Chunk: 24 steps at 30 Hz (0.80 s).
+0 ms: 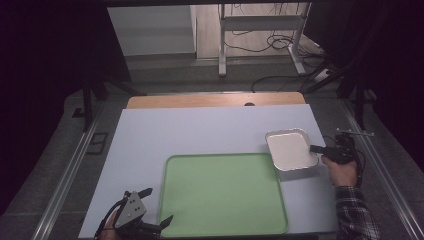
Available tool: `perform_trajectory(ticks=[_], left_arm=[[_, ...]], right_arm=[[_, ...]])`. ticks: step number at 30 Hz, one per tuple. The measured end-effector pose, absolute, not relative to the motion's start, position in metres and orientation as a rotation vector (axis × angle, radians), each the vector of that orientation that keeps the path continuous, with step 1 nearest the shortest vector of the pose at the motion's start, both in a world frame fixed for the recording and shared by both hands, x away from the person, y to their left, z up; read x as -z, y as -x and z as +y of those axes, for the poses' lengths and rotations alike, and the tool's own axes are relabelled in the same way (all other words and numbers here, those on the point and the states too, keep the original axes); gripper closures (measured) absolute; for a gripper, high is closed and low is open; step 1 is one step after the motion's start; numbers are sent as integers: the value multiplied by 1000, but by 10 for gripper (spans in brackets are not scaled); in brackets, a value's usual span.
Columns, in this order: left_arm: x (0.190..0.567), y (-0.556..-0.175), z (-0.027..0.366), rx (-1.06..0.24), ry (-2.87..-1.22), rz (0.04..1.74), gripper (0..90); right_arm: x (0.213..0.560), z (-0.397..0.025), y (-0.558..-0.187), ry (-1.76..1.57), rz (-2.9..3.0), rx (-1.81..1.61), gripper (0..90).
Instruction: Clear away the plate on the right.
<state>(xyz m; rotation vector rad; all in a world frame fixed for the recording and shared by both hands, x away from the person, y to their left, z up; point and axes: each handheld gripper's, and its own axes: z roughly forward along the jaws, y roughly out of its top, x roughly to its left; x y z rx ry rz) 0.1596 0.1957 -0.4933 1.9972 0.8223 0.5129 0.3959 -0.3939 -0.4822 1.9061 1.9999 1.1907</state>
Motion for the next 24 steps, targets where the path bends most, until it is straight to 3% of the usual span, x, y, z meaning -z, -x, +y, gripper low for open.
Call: perform_trajectory(ticks=[24], left_arm=[[493,-160,195,-515,-1999,822,10]], right_arm=[[477,-360,-364,-1856,2109,-1256,889]])
